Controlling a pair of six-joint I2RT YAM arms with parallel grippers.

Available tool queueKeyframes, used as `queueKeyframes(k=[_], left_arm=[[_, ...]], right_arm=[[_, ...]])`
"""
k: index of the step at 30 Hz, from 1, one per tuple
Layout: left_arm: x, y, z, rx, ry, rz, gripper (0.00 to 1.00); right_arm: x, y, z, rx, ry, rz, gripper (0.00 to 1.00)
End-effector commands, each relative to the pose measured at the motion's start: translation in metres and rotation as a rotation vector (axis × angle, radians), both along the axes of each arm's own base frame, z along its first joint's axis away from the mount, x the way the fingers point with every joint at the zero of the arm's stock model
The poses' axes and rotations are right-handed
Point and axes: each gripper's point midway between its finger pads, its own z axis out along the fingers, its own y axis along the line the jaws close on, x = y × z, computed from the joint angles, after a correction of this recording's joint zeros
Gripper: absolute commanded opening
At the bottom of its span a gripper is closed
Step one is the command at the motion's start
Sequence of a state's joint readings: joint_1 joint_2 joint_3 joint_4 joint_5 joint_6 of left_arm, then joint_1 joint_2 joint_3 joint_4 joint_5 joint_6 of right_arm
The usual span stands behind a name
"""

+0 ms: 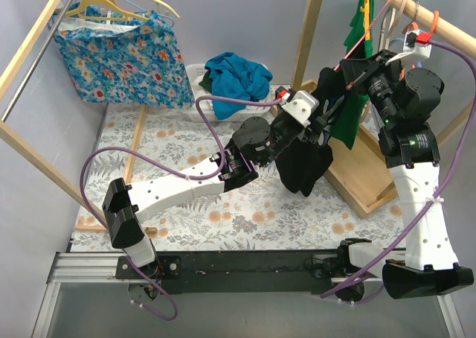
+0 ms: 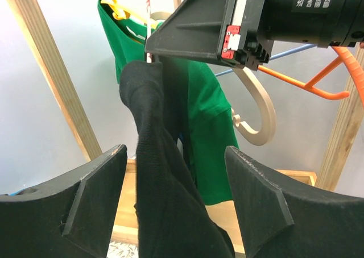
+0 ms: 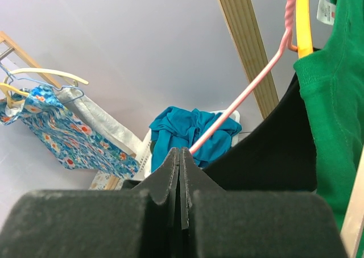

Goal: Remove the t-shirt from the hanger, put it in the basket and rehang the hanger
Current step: Pick up the hanger from the clothesline.

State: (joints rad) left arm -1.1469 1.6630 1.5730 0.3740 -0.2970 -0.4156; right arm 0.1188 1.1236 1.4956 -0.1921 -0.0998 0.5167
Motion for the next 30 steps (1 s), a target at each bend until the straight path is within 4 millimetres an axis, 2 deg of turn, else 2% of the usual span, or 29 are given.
queueKeyframes(k=[1, 6, 10, 11, 14, 15, 23, 27, 28, 30], left_arm=[[-0.002, 0.009, 0.022, -0.035, -0.033, -0.005, 0.69], [-0.001, 0.013, 0.029, -0.033, -0.055, 0.017, 0.70], [-0.001, 0.018, 0.041, -0.039, -0.066, 0.031, 0.75], [-0.001, 0.020, 0.046, -0.043, -0.068, 0.031, 0.76], [-0.004, 0.024, 0.055, -0.052, -0.069, 0.029, 0.79], [-0.005, 0.025, 0.058, -0.056, -0.069, 0.027, 0.79], [-0.010, 0.030, 0.062, -0.061, -0.063, 0.010, 0.82], [-0.010, 0.025, 0.063, -0.056, -0.050, -0.006, 0.82], [-0.011, 0.025, 0.071, -0.071, -0.053, -0.008, 0.82], [-0.008, 0.017, 0.065, -0.048, -0.025, -0.011, 0.82]], right_arm=[[-0.007, -0.005, 0.032, -0.011, -0.123, -0.018, 0.01], [-0.014, -0.007, 0.040, -0.038, -0.145, -0.023, 0.01], [-0.022, -0.011, 0.029, -0.083, -0.113, -0.038, 0.03], [-0.020, -0.013, 0.017, -0.099, -0.092, -0.045, 0.22], [-0.032, -0.022, 0.007, -0.142, -0.089, -0.084, 0.42], [-0.033, -0.023, -0.001, -0.156, -0.075, -0.089, 0.43], [-0.075, -0.033, -0.006, -0.229, -0.116, -0.112, 0.45], [-0.091, -0.037, -0.023, -0.254, -0.082, -0.120, 0.45], [-0.095, -0.038, -0.030, -0.258, -0.072, -0.121, 0.45], [-0.098, -0.037, -0.045, -0.269, -0.040, -0.109, 0.45]])
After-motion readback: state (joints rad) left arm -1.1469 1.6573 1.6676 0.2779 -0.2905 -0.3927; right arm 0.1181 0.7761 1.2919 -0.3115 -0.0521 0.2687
